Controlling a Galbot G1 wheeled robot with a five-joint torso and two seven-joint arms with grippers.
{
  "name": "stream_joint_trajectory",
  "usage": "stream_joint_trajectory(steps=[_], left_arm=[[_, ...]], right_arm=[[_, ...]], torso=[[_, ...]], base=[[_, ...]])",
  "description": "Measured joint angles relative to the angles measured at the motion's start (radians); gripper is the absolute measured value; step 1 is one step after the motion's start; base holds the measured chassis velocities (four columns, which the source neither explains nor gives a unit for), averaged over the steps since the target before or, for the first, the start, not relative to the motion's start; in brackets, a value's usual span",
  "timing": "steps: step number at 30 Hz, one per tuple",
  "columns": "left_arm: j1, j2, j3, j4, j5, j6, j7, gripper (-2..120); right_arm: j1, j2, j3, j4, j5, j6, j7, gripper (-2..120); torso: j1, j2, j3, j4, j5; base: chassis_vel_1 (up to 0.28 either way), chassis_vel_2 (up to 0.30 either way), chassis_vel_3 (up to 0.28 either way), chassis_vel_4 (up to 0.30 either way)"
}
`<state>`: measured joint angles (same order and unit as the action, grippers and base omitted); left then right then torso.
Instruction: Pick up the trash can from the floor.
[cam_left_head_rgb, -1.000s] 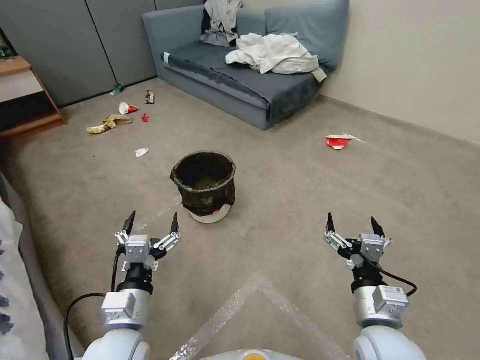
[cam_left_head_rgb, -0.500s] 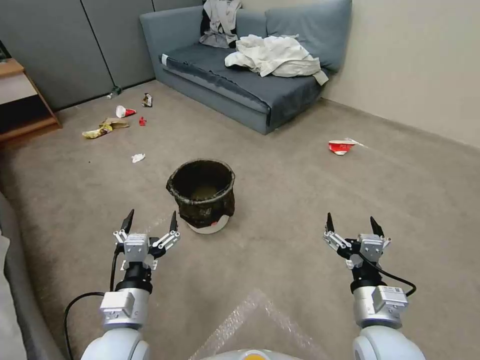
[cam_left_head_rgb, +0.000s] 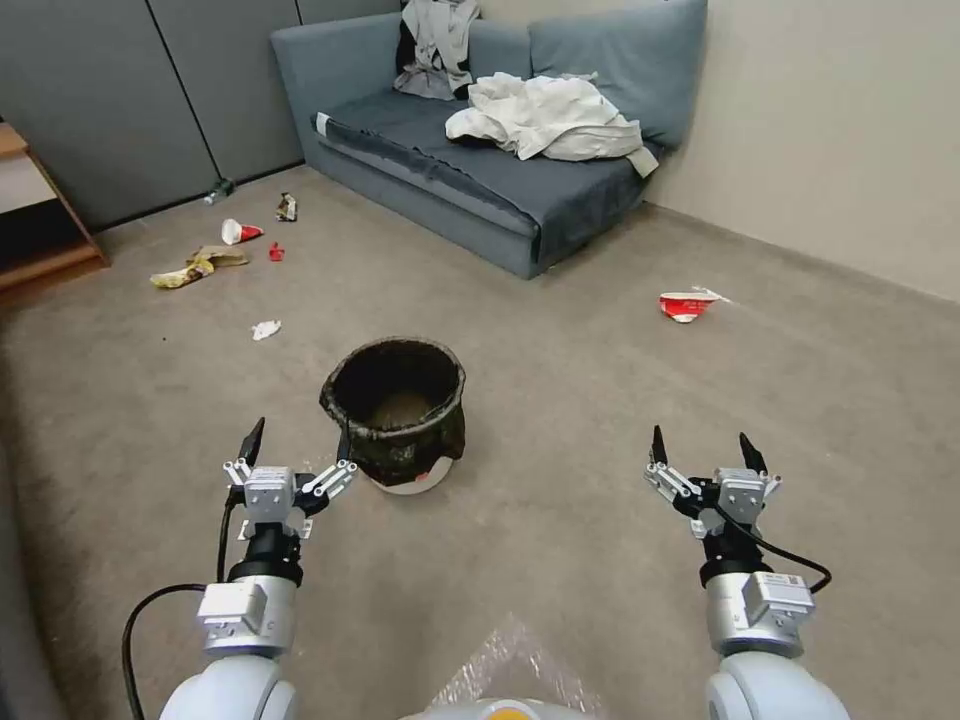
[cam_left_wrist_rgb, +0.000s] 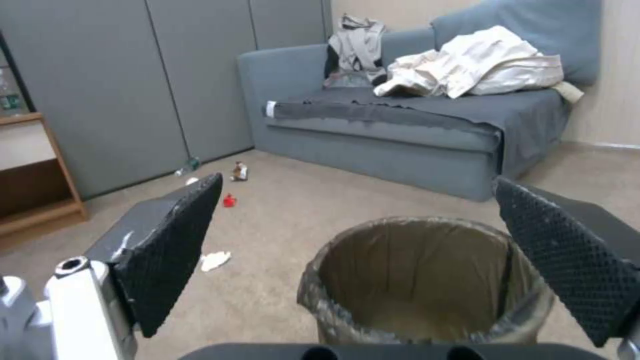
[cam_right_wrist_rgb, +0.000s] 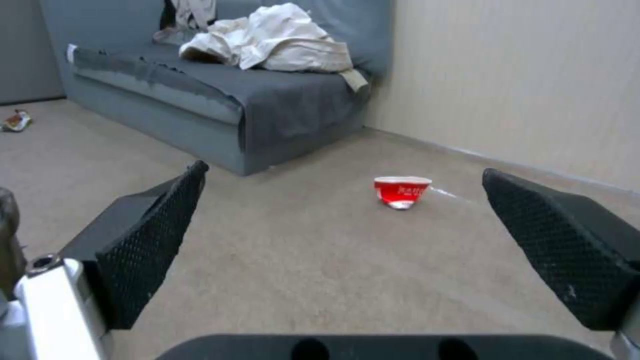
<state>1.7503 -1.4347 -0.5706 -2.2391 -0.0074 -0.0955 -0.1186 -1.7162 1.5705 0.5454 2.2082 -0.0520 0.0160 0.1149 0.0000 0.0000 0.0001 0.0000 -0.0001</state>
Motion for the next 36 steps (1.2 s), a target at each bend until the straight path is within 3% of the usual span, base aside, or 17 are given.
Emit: stream_joint_trajectory(steps=[21, 25, 29, 30, 33, 36], left_arm=[[-0.043, 0.013, -0.016, 0.019, -0.021, 0.063, -0.003, 100], [-0.093, 0.018, -0.03, 0.034, -0.049, 0.143, -0.003, 100], [-0.157, 0.037, -0.064, 0.067, -0.123, 0.281, 0.0, 100], [-0.157, 0.037, -0.064, 0.067, -0.123, 0.281, 0.0, 100], [-0.193, 0.055, -0.09, 0.081, -0.182, 0.403, 0.016, 100], [-0.212, 0.074, -0.094, 0.094, -0.22, 0.469, 0.024, 100]], right_arm=[[0.009, -0.001, -0.006, -0.007, -0.009, 0.002, 0.016, 100], [0.018, -0.003, -0.007, -0.016, -0.008, 0.007, 0.034, 100], [0.023, -0.004, -0.006, -0.022, -0.005, 0.008, 0.036, 100], [0.023, -0.004, -0.006, -0.022, -0.005, 0.008, 0.036, 100], [0.026, -0.005, -0.006, -0.03, -0.004, 0.008, 0.036, 100], [0.029, -0.007, -0.005, -0.036, -0.003, 0.009, 0.036, 100]], torso=[[0.0, 0.0, 0.0, 0.0004, 0.0001], [0.0, 0.0, 0.0, 0.0001, 0.0], [0.0, 0.0, 0.0, 0.0, 0.0], [0.0, 0.0, 0.0, 0.0, 0.0], [0.0, 0.0, 0.0, 0.0, 0.0001], [0.0, 0.0, 0.0, 0.0, 0.0]], base=[[-0.1, 0.103, 0.101, -0.103], [-0.087, 0.09, 0.077, -0.091], [-0.017, 0.025, 0.031, -0.02], [0.0, 0.0, 0.0, 0.0], [0.0, 0.0, 0.0, 0.0], [0.0, 0.0, 0.0, 0.0]])
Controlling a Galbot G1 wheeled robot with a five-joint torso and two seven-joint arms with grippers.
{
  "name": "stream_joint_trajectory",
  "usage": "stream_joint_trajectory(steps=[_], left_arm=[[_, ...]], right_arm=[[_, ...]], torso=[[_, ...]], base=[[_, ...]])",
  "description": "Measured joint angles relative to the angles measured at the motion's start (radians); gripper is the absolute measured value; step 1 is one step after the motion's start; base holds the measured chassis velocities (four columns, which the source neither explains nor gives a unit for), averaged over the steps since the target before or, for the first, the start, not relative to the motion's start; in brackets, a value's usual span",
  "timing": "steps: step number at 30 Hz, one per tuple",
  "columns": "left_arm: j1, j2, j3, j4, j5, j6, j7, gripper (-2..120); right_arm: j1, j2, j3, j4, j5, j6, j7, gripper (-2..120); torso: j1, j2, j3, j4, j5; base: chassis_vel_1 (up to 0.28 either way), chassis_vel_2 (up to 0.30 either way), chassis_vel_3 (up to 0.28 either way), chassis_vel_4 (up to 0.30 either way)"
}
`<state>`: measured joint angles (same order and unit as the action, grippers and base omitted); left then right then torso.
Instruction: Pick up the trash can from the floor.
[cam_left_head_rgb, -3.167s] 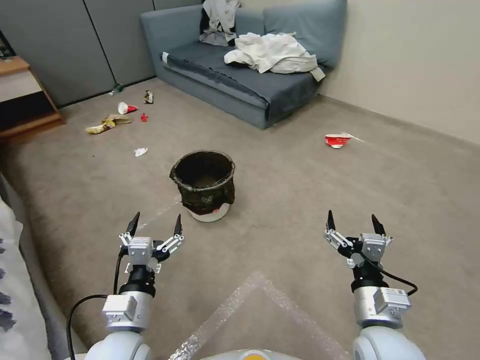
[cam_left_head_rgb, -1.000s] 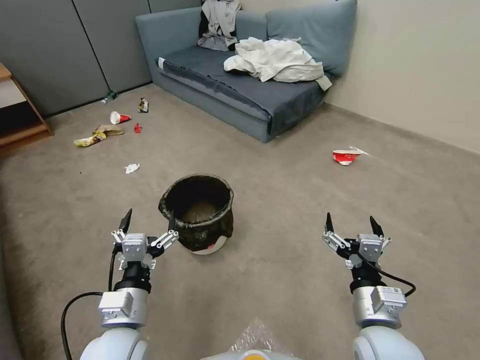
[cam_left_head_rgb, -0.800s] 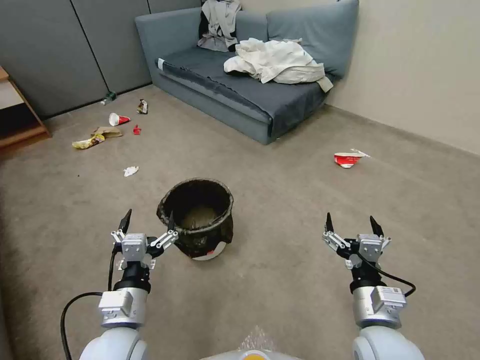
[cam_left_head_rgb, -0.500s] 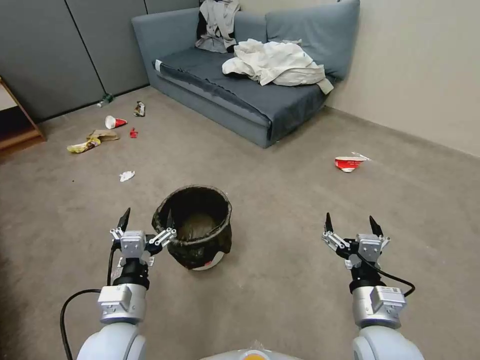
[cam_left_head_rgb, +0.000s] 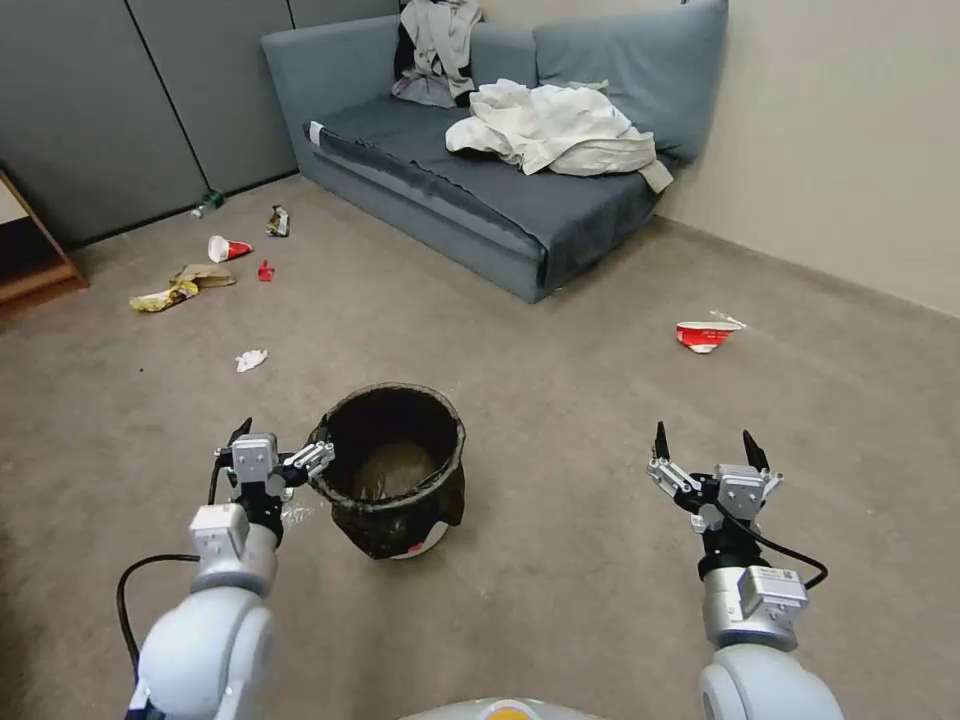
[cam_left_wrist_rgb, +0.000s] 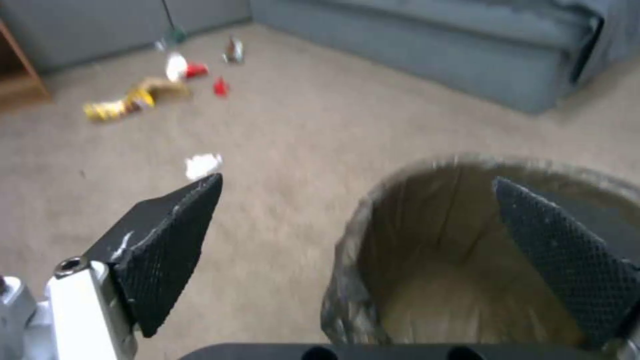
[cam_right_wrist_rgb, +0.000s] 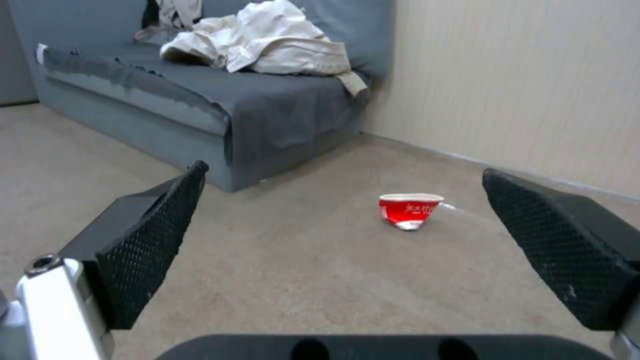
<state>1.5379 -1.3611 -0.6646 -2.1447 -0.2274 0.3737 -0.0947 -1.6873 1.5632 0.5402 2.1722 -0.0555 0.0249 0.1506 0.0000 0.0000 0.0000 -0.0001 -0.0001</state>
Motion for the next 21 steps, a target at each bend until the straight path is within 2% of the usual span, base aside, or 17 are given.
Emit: stream_joint_trajectory(steps=[3, 6, 7, 10, 12, 15, 21], left_arm=[[-0.022, 0.016, -0.001, 0.023, -0.033, 0.041, 0.002, 100], [-0.068, 0.038, -0.003, 0.054, -0.102, 0.121, -0.012, 100], [-0.068, 0.038, -0.003, 0.054, -0.102, 0.121, -0.012, 100], [-0.117, 0.062, 0.005, 0.077, -0.154, 0.208, -0.046, 100], [-0.131, 0.069, 0.01, 0.088, -0.159, 0.224, -0.055, 100], [-0.177, 0.085, 0.026, 0.125, -0.213, 0.296, -0.086, 100], [-0.222, 0.095, 0.046, 0.164, -0.252, 0.345, -0.098, 100]], right_arm=[[0.001, -0.001, 0.0, -0.003, 0.001, 0.0, 0.0, 100], [0.002, -0.003, 0.0, -0.007, 0.001, 0.001, 0.0, 100], [0.002, -0.003, 0.0, -0.007, 0.001, 0.001, 0.0, 100], [0.002, -0.004, 0.002, -0.009, 0.002, 0.002, 0.0, 100], [0.002, -0.004, 0.003, -0.01, 0.003, 0.003, 0.0, 100], [0.001, -0.005, 0.006, -0.014, 0.018, 0.007, 0.0, 100], [0.002, -0.007, 0.011, -0.019, 0.03, 0.007, 0.002, 100]], torso=[[0.0, 0.0, 0.0, 0.0001, 0.0001], [0.0, 0.0, 0.0, 0.0001, 0.0], [0.0, 0.0, 0.0, 0.0001, 0.0], [0.0, 0.0, 0.0, 0.0, 0.0001], [0.0, 0.0, 0.0, 0.0001, 0.0001], [0.0, 0.0, 0.0, 0.0001, 0.0001], [0.0, 0.0, 0.0, 0.0, 0.0]], base=[[0.0, 0.0, 0.0, 0.0], [0.0, 0.0, 0.0, 0.0], [0.0, 0.0, 0.0, 0.0], [0.0, 0.0, 0.0, 0.0], [0.0, 0.0, 0.0, 0.0], [0.0, 0.0, 0.0, 0.0], [0.0, 0.0, 0.0, 0.0]])
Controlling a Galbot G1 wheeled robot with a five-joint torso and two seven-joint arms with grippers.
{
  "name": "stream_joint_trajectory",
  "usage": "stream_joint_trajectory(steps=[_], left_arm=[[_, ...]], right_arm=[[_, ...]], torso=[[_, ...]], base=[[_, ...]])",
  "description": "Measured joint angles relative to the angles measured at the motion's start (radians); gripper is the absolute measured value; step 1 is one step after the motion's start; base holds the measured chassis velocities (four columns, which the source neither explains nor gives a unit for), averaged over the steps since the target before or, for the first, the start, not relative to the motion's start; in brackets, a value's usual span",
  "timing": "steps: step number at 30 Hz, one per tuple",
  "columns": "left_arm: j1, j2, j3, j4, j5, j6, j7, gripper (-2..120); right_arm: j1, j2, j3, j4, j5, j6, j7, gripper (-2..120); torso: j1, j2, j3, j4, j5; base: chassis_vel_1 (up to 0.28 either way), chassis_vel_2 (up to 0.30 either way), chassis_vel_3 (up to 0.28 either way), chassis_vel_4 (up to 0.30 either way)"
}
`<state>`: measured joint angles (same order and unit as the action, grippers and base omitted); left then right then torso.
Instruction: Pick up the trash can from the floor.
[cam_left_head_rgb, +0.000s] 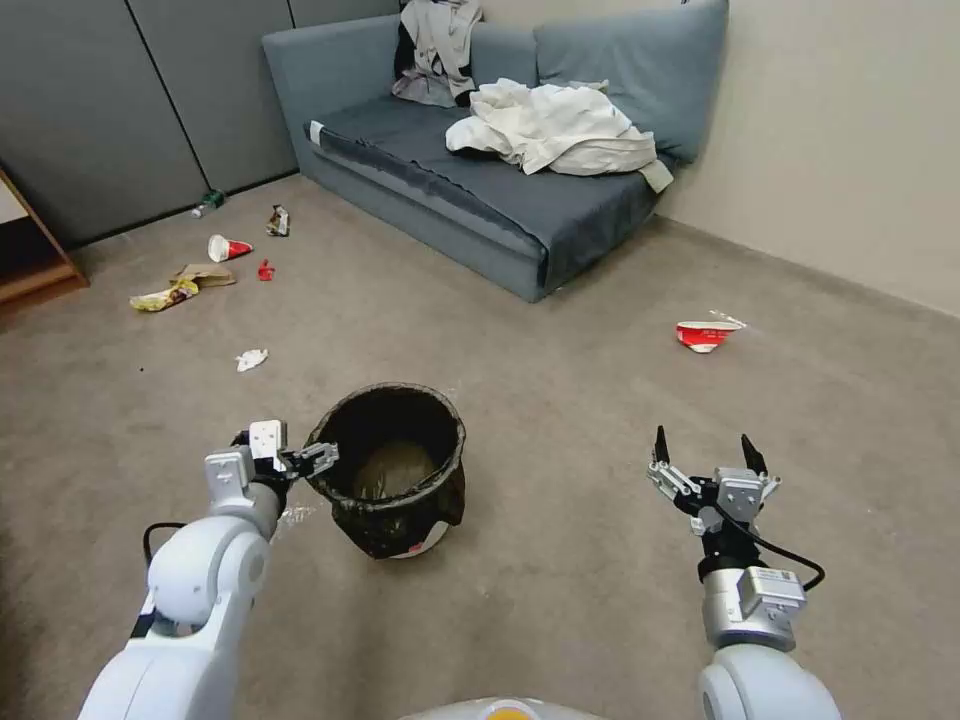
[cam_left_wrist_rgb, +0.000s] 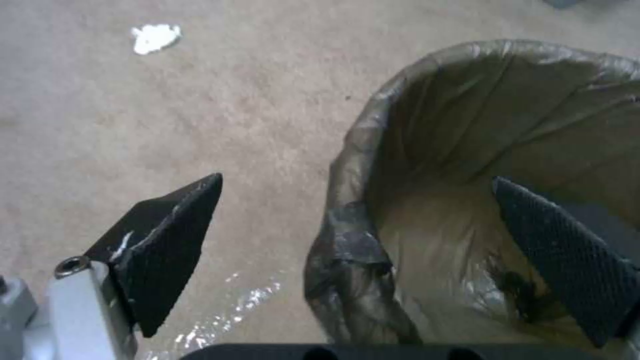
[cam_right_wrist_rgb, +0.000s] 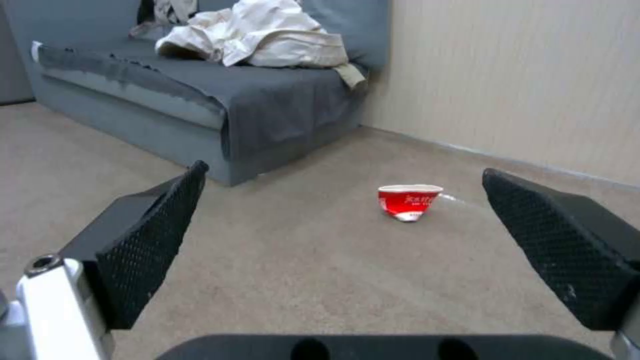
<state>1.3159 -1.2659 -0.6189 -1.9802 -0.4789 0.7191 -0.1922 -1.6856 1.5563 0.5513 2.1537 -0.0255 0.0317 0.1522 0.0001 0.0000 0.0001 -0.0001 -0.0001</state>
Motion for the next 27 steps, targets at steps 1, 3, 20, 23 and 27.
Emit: stream_joint_trajectory(steps=[1, 3, 20, 23, 27], left_arm=[[-0.008, 0.001, 0.002, 0.007, -0.007, 0.01, 0.0, 100], [-0.018, 0.001, 0.007, 0.02, -0.017, 0.019, -0.005, 100], [-0.036, -0.006, 0.027, 0.098, -0.016, 0.018, -0.023, 74], [-0.036, -0.008, 0.026, 0.107, -0.016, 0.017, -0.023, 62], [-0.035, -0.009, 0.025, 0.112, -0.015, 0.016, -0.023, 51]], right_arm=[[0.0, 0.0, 0.0, -0.002, 0.001, 0.0, 0.0, 100], [0.001, 0.0, 0.0, -0.006, 0.001, 0.0, 0.001, 100], [0.007, -0.001, 0.001, -0.027, 0.013, -0.001, 0.003, 100], [0.009, 0.0, -0.002, -0.029, 0.013, -0.004, 0.003, 100], [0.011, 0.0, -0.003, -0.029, 0.013, -0.004, 0.002, 100]], torso=[[0.0, 0.0, 0.0, 0.0001, 0.0], [0.0, 0.0, 0.0, 0.0001, 0.0001], [0.0, 0.0, 0.0, 0.0001, 0.0001], [0.0, 0.0, 0.0, 0.0, 0.0001], [0.0, 0.0, 0.0, 0.0001, 0.0001]], base=[[0.0, 0.0, 0.0, 0.0], [0.0, 0.0, 0.0, 0.0], [0.0, 0.0, 0.0, 0.0], [0.0, 0.0, 0.0, 0.0], [0.0, 0.0, 0.0, 0.0]])
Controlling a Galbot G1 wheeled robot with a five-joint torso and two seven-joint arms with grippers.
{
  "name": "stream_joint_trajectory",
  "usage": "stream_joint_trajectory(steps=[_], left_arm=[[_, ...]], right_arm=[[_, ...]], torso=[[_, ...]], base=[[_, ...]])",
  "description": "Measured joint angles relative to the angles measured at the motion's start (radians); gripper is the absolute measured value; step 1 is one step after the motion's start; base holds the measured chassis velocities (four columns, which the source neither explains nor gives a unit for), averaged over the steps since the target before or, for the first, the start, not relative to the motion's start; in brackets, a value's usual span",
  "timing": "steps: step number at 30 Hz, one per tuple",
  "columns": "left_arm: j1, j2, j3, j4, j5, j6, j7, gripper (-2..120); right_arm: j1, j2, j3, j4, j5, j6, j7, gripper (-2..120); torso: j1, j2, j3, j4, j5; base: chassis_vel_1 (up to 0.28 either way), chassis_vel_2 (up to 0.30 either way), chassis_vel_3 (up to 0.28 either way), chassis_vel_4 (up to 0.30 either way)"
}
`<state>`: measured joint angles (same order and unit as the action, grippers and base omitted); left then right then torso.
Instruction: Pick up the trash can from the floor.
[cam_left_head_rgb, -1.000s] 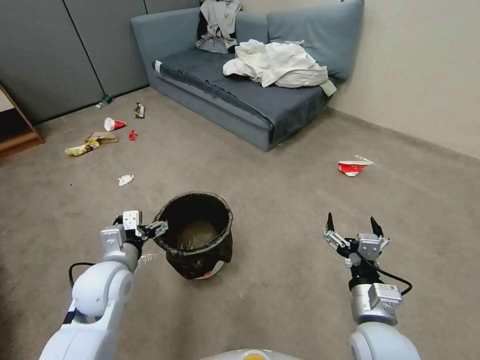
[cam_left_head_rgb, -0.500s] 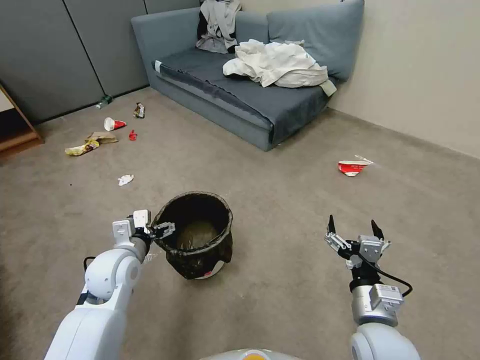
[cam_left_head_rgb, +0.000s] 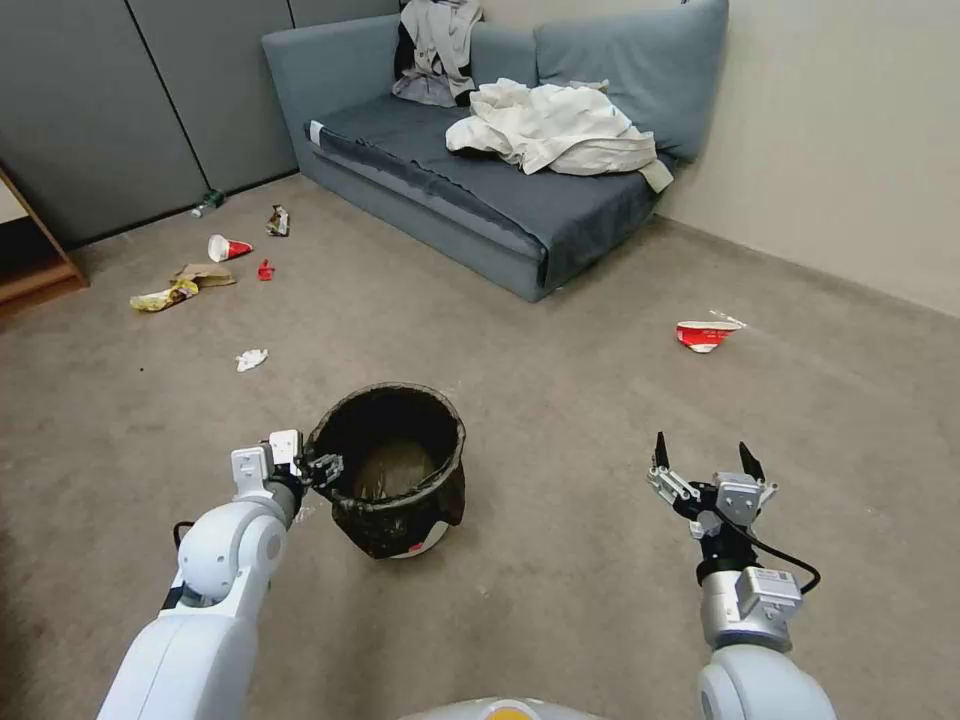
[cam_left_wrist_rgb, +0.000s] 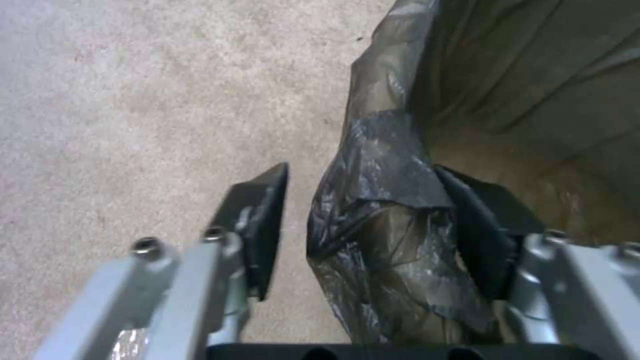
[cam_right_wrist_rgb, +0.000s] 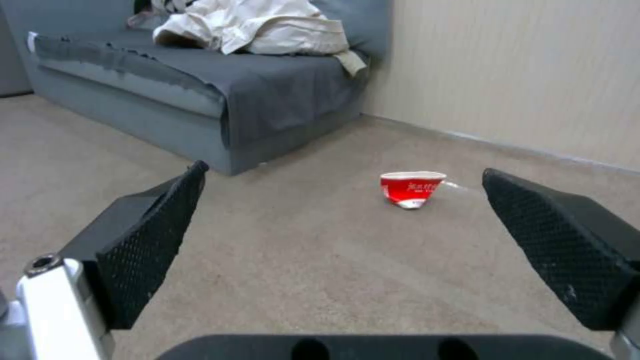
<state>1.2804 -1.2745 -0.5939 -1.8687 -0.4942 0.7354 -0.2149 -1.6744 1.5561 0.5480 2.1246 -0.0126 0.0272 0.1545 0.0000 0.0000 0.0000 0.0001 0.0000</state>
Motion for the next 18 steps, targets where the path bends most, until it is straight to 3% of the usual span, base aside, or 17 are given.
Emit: stream_joint_trajectory(steps=[3, 11, 18], left_arm=[[-0.001, -0.005, 0.001, 0.01, 0.002, -0.001, 0.0, 34], [-0.001, -0.011, 0.003, 0.013, 0.001, -0.015, 0.006, 9], [0.021, -0.002, 0.002, 0.003, -0.017, -0.112, 0.009, 6]], right_arm=[[0.002, 0.0, 0.0, 0.0, 0.0, -0.001, 0.0, 100], [0.004, 0.0, -0.001, -0.002, 0.0, -0.002, -0.001, 100], [0.004, 0.0, -0.002, 0.0, -0.002, -0.002, -0.001, 100]], torso=[[0.0, 0.0, 0.0, 0.0, 0.0], [0.0, 0.0, 0.0, -0.0001, 0.0], [0.0, 0.0, 0.0, -0.0001, -0.0001]], base=[[0.0, 0.0, 0.0, 0.0], [0.0, 0.0, 0.0, 0.0], [0.0, 0.0, 0.0, 0.0]])
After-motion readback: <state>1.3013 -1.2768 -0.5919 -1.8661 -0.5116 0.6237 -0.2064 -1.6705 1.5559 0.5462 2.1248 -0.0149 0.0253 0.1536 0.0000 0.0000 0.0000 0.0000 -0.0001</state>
